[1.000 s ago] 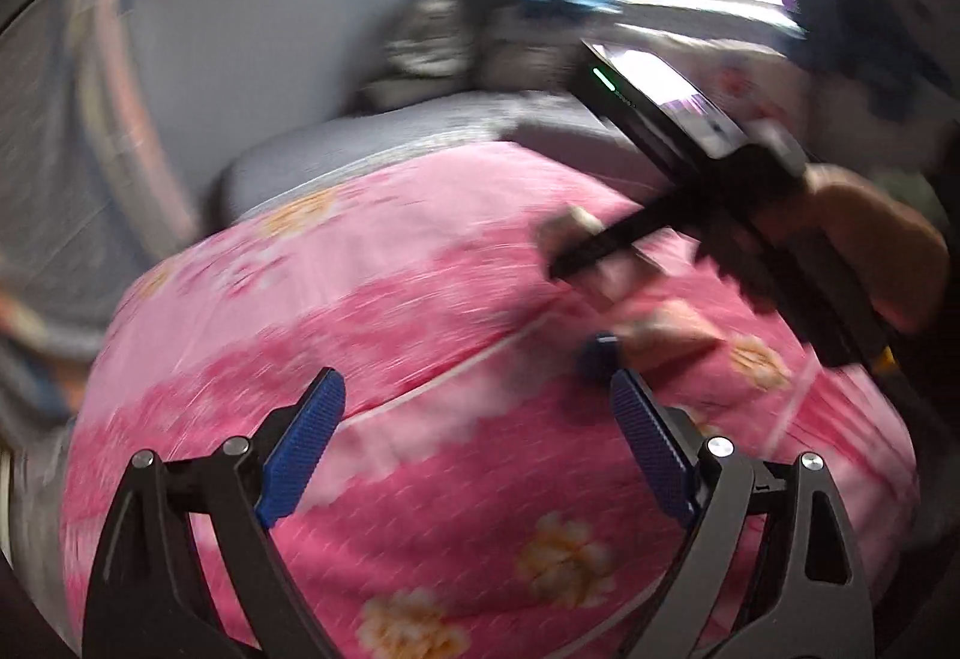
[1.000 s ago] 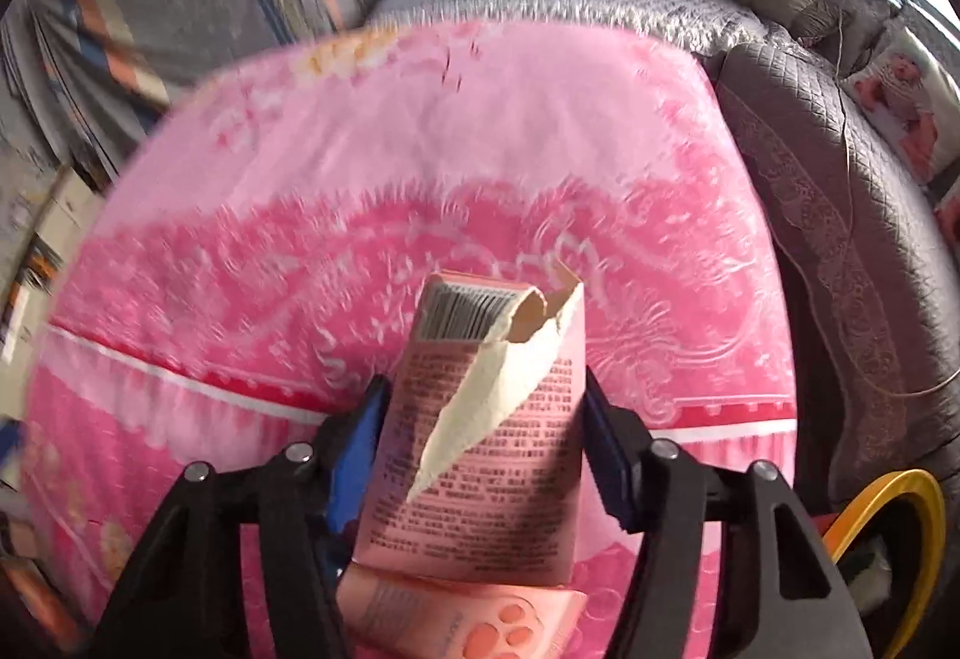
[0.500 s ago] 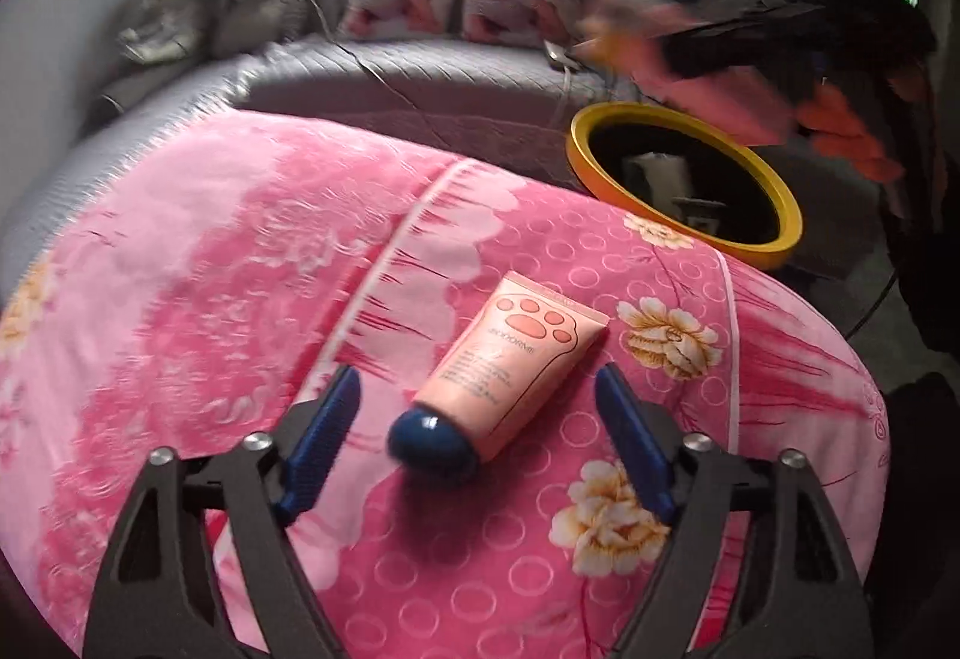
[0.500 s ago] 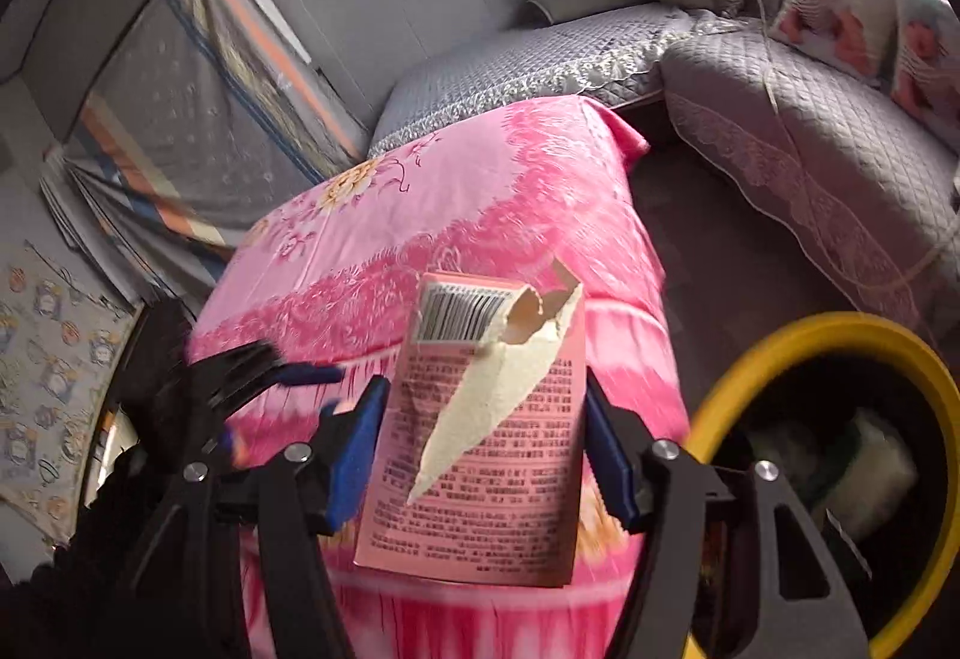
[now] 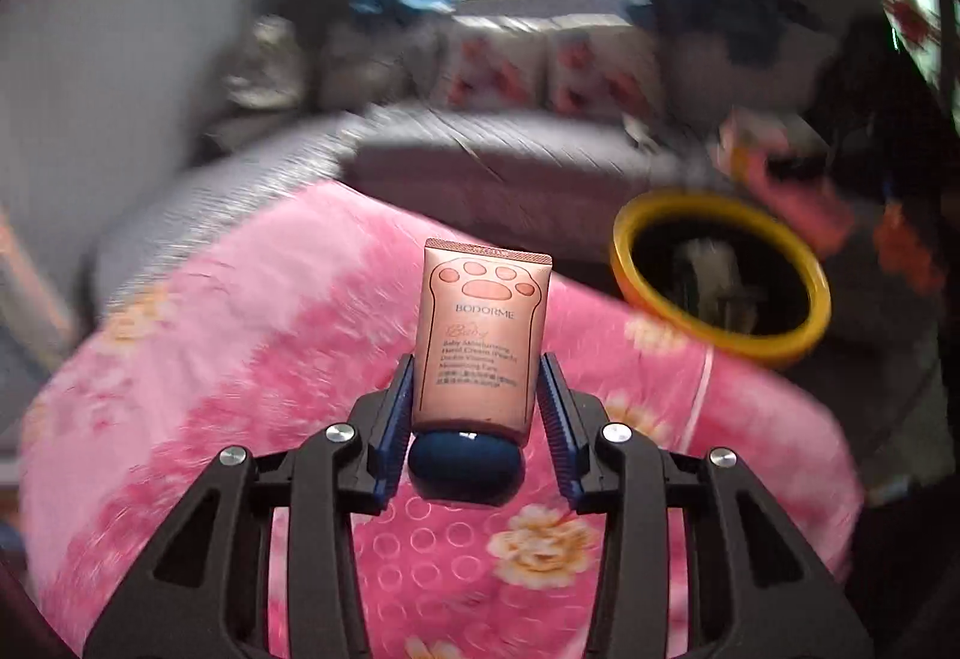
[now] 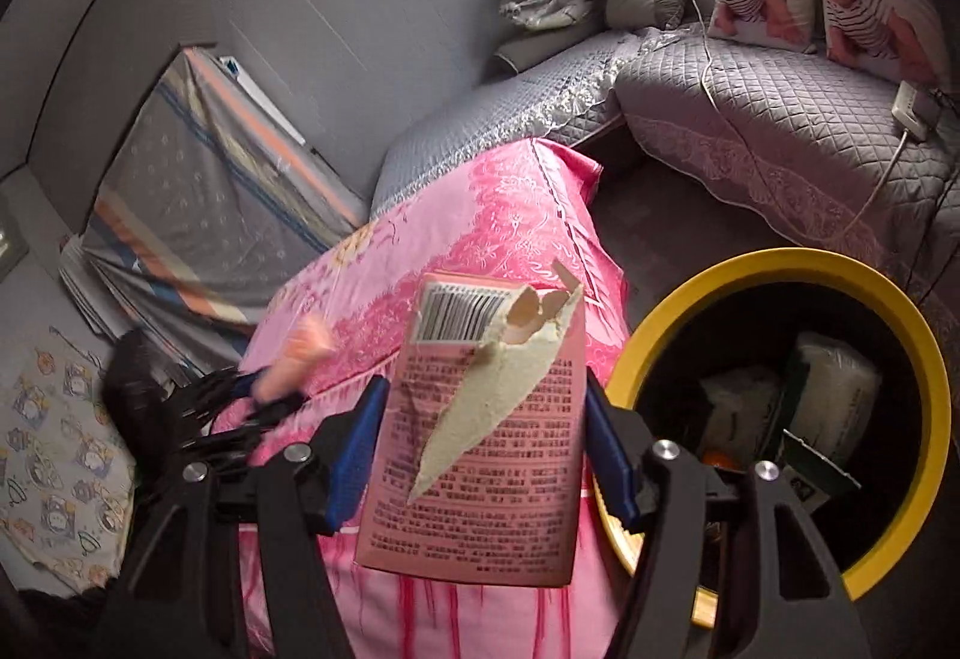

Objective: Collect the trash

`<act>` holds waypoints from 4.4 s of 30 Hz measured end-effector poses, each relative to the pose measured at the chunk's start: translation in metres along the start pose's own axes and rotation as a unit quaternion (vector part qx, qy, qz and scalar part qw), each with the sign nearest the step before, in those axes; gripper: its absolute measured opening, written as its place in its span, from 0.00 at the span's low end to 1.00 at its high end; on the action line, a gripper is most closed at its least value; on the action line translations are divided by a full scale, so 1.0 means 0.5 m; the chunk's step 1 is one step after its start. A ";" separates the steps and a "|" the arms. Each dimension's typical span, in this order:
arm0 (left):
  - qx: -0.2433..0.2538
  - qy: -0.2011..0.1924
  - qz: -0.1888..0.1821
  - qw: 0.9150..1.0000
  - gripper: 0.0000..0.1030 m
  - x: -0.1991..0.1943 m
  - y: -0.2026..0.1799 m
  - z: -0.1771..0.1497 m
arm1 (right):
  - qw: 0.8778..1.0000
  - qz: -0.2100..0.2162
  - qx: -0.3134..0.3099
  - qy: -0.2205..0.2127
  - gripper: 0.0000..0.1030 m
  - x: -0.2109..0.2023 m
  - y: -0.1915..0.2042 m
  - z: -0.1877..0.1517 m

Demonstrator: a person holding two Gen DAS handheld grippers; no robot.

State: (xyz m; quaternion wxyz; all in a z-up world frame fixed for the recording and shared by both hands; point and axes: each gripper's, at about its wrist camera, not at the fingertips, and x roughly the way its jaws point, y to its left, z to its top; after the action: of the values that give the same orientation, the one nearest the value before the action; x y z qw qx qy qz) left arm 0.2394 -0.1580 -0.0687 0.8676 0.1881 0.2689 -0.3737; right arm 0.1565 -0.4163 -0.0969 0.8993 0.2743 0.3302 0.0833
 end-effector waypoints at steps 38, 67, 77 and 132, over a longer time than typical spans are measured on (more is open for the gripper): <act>0.030 -0.123 0.101 0.987 0.37 -0.162 -0.333 0.176 | 0.986 -0.005 0.033 -0.165 0.57 -0.213 -0.137 -0.012; 0.007 -0.122 0.064 0.990 0.37 -0.041 -0.382 0.238 | 0.985 -0.041 0.079 -0.148 0.57 -0.193 -0.252 -0.042; -0.002 -0.108 0.070 0.992 0.37 -0.004 -0.377 0.240 | 0.983 -0.091 0.069 -0.146 0.57 -0.186 -0.252 -0.042; -0.273 -0.166 0.376 0.870 0.92 -0.507 -0.100 -0.211 | 0.945 -0.169 -0.199 -0.198 0.93 -0.078 0.379 -0.319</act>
State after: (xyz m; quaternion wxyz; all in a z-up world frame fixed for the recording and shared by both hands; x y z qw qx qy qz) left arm 0.0214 0.0039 -0.0038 0.9910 -0.0344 0.1215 0.0440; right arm 0.0305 -0.2010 -0.0725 0.9837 0.0409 0.1636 -0.0624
